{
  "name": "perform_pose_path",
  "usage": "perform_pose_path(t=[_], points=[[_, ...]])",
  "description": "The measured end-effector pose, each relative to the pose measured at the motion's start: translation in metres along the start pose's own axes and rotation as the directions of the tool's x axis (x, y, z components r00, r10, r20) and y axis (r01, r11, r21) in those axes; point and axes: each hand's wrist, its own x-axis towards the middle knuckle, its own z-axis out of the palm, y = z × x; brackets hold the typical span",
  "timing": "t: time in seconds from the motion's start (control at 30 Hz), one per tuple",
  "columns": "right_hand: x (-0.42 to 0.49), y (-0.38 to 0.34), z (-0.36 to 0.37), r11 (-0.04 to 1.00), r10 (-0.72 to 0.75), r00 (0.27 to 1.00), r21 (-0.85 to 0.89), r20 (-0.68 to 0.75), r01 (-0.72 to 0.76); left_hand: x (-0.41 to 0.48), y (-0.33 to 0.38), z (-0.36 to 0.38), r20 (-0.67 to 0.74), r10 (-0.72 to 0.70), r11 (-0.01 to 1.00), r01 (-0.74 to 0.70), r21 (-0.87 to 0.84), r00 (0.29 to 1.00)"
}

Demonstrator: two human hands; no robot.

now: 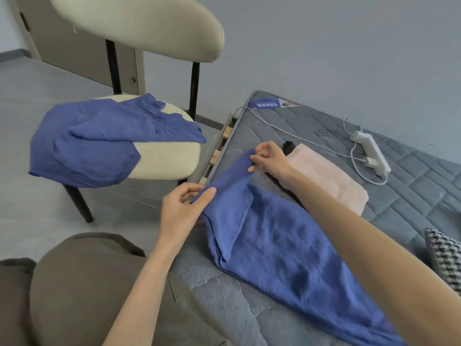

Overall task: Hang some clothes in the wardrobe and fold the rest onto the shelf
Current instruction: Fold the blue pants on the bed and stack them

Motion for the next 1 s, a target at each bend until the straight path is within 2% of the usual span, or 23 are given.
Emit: perform_pose_path(t=[0.1, 0.2, 0.37, 0.5, 0.7, 0.8, 1.0], points=[[-0.019, 0.007, -0.026, 0.997, 0.049, 0.997, 0.067, -0.061, -0.045, -0.014, 0.009, 0.025, 0.169, 0.052, 0.997, -0.062, 0.055, 0.984], [-0.036, 0.017, -0.053, 0.994, 0.089, 0.994, 0.061, -0.069, -0.085, -0.029, 0.012, 0.051, 0.341, 0.061, 0.99, -0.1, 0.097, 0.938], [-0.065, 0.042, -0.089, 0.991, 0.127, 0.983, 0.054, -0.135, -0.121, -0.056, 0.0, 0.088, 0.469, 0.084, 0.956, -0.204, 0.212, 0.879], [-0.084, 0.064, -0.111, 0.987, 0.152, 0.982, -0.026, -0.107, -0.156, -0.079, -0.014, 0.106, 0.627, -0.017, 0.907, -0.252, 0.338, 0.779], [-0.104, 0.095, -0.132, 0.968, 0.191, 0.972, -0.135, -0.138, -0.209, -0.092, -0.035, 0.125, 0.693, -0.102, 0.85, -0.3, 0.434, 0.714], [-0.106, 0.113, -0.137, 0.962, 0.165, 0.975, -0.193, -0.151, -0.193, -0.097, -0.043, 0.134, 0.715, -0.157, 0.85, -0.276, 0.449, 0.682], [-0.111, 0.133, -0.14, 0.944, 0.101, 0.982, -0.296, -0.157, -0.144, -0.107, -0.057, 0.152, 0.749, -0.174, 0.841, -0.299, 0.45, 0.639]])
